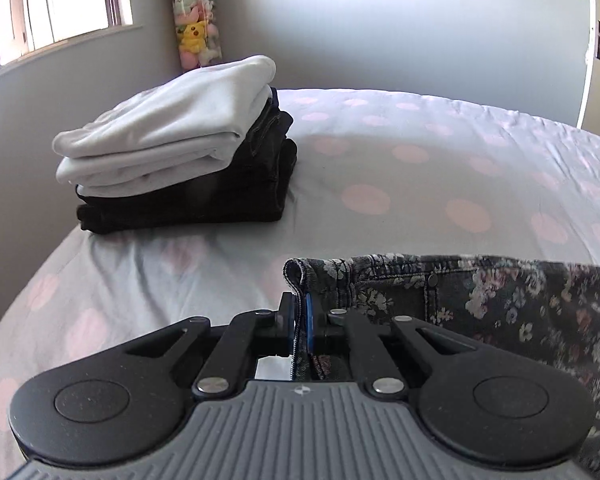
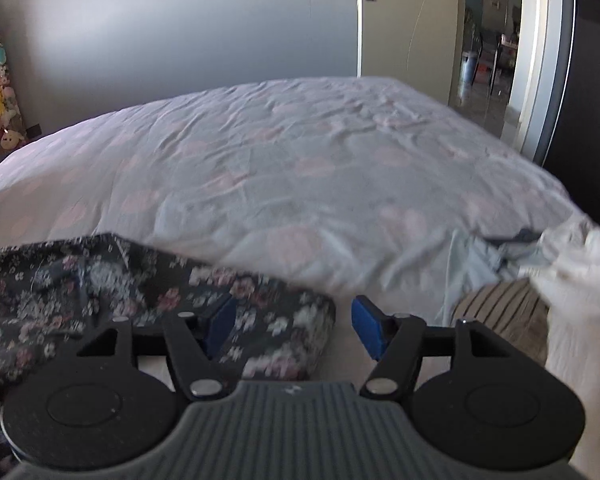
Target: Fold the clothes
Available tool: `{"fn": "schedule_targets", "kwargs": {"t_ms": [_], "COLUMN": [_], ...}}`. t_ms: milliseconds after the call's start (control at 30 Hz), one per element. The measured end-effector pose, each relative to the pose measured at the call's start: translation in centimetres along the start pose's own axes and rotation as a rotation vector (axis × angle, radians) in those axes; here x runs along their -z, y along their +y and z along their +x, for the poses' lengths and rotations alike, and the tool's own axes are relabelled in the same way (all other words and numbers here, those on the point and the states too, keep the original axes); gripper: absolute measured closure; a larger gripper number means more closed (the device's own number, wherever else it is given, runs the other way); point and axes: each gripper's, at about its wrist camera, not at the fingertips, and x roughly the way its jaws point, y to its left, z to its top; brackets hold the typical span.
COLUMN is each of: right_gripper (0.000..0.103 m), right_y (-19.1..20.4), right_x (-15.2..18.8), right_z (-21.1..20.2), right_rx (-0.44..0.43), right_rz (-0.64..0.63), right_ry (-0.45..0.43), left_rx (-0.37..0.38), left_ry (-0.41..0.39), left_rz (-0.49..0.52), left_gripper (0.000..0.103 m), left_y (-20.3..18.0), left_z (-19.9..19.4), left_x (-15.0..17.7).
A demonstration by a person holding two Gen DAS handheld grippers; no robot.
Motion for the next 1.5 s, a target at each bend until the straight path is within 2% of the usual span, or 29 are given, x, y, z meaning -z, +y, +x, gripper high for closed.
{"fn": "schedule_targets", "kwargs": {"t_ms": [67,167,300,400,467,533,667,833,967,1167,1300,1500], "right_gripper": [0.030,0.030,0.034,0.050,0.067,0.080,0.089,0.091,0.093,0.094,0.094,0.095], "right_y": [0.1,0.0,-0.8,-1.1,-1.0,-0.8,-0.9,-3.5,-5.4,-3.5,-2.1,-0.5], "right_x": [2.7,6.0,6.9,6.6,6.4,6.2,4.0,-1.6,-5.5,-8.1,-9.0,-12.0], "right_z": [0.1,0.6,1.5,2.3,2.7,2.4,-0.5,-5.8,-8.3,-2.4,3.8,13.2], "right_rx": [-0.022,-0.016,-0.024,-0.050,-0.067,-0.065,0.022,0.122,0.200,0.277,0.324,0.396], "right_rz": [0.008,0.007,0.074,0.124,0.149,0.160,0.081,0.028,-0.014,-0.137,-0.209,-0.308], "right_ry": [0.043,0.089,0.097,0.097,0.122,0.124,0.055,-0.063,-0.097,-0.008,0.065,0.120], "left_rx": [-0.006,-0.013,-0.009,-0.001,0.004,0.005,-0.015,-0.076,-0.131,-0.185,-0.213,-0.260], "left_ry": [-0.024,-0.041,-0.023,-0.017,-0.018,-0.022,-0.048,-0.085,-0.079,-0.006,0.019,0.021], "left_rz": [-0.014,-0.039,-0.057,-0.075,-0.083,-0.094,-0.105,-0.126,-0.079,-0.026,0.018,0.110], "left_gripper": [0.096,0.096,0.096,0.096,0.096,0.096,0.097,0.097,0.097,0.097,0.097,0.098], "left_y": [0.0,-0.1,0.3,0.5,0.6,0.8,1.8,5.2,7.5,6.6,5.4,2.3], "left_z": [-0.5,-0.6,-0.3,-0.7,-1.2,-1.9,-3.8,-6.6,-6.8,-2.6,1.4,7.9], "left_x": [0.8,1.5,1.1,0.6,0.4,0.2,-0.8,-2.9,-3.4,-3.1,-3.3,-5.4]}}
